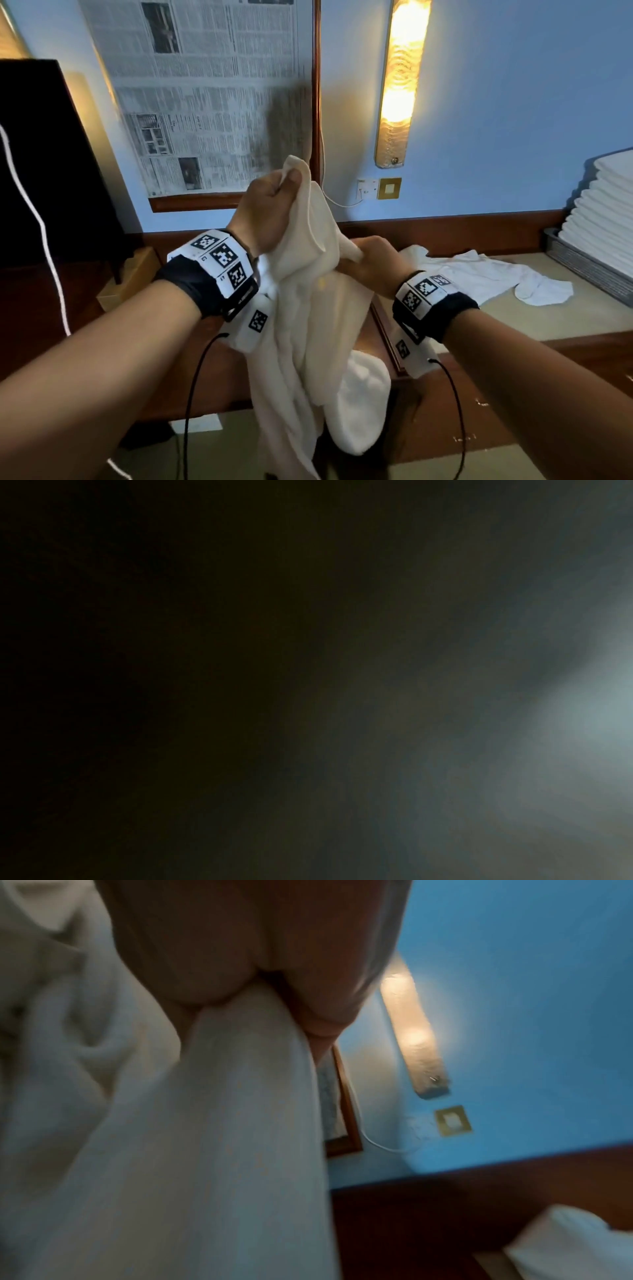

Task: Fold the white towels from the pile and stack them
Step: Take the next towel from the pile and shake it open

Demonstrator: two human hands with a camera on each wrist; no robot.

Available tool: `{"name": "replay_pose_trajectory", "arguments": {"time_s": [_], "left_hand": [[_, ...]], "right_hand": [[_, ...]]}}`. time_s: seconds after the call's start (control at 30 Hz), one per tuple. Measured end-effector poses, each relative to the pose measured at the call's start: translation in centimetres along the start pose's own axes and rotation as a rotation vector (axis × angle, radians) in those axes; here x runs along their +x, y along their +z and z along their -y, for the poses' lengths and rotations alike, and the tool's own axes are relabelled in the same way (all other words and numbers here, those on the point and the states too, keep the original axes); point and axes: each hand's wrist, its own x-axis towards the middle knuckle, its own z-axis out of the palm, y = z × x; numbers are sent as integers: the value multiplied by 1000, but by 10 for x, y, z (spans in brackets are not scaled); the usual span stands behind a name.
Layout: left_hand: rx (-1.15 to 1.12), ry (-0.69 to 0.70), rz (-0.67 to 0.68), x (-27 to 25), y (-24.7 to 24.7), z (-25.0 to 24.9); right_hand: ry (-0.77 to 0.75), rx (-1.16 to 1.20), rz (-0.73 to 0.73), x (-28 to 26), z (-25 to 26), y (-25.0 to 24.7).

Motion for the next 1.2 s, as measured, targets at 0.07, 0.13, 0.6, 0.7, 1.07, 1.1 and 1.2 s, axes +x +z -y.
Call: {"name": "replay_pose_trajectory", "arguments": {"time_s": [0.07, 0.13, 0.6, 0.7, 1.07, 1.1, 1.2], "left_hand": [[15, -19, -58, -1, -11, -1], [-13, -42, -115, 0, -25, -1], [-201, -112, 135, -44, -3, 4], [-168, -107, 190, -45, -10, -3], [-57, 3, 92, -32, -28, -32], [-65, 23, 91, -31, -28, -35], [-36, 73, 170, -31, -30, -40]], "right_hand": [[153, -43, 64, -10, -21, 0], [238, -90, 77, -25, -38, -3], [-264, -360, -181, 13, 103, -48], [-219, -398, -145, 8, 113, -57], [5, -62, -166, -27, 71, -75], [-16, 4, -236, -28, 64, -78], [-34, 169, -378, -29, 60, -91]]}}
